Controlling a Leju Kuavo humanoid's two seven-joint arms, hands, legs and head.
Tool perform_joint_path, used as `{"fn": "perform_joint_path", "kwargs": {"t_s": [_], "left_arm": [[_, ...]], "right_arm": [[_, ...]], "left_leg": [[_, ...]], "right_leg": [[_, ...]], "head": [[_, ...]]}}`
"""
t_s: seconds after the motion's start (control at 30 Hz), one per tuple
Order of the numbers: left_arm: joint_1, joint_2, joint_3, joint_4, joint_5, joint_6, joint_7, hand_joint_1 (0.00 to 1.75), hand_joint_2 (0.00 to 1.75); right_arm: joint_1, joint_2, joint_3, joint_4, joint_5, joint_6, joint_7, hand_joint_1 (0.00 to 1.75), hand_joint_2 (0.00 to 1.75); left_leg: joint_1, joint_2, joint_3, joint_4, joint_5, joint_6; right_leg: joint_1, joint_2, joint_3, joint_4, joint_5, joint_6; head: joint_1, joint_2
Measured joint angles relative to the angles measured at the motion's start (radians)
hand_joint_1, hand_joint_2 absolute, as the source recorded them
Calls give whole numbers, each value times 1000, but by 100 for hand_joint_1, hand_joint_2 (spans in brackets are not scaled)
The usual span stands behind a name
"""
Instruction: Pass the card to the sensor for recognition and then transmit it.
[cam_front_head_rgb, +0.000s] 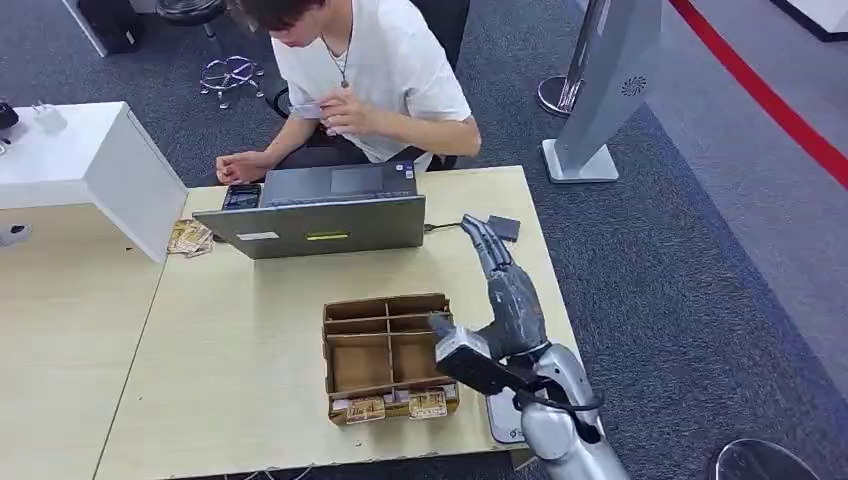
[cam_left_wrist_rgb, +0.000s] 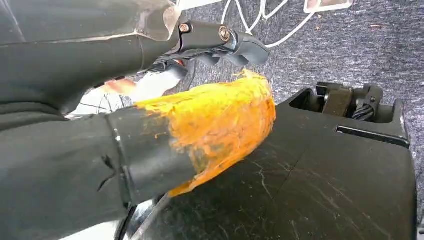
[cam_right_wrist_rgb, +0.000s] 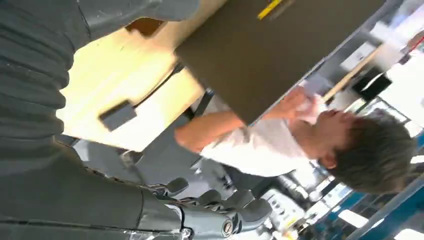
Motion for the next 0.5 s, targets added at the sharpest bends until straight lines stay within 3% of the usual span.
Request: {"fn": "perform_joint_path", "kwargs": {"t_s": [0.27,0.5], "left_arm": [[0,2,-2,0,-3,3,-7,0,0],[1,2,-9,0,-6,3,-7,0,0]], "right_arm": [[27,-32,46,-35,8,87,-53,0,175],[32,-56,107,-24,132,66,-12,0,175]], "left_leg": [[0,0,0,0,0,0],[0,0,0,0,0,0]], "right_leg": [[0,0,0,0,0,0],[0,0,0,0,0,0]], "head": [[0,0],[0,0]]}}
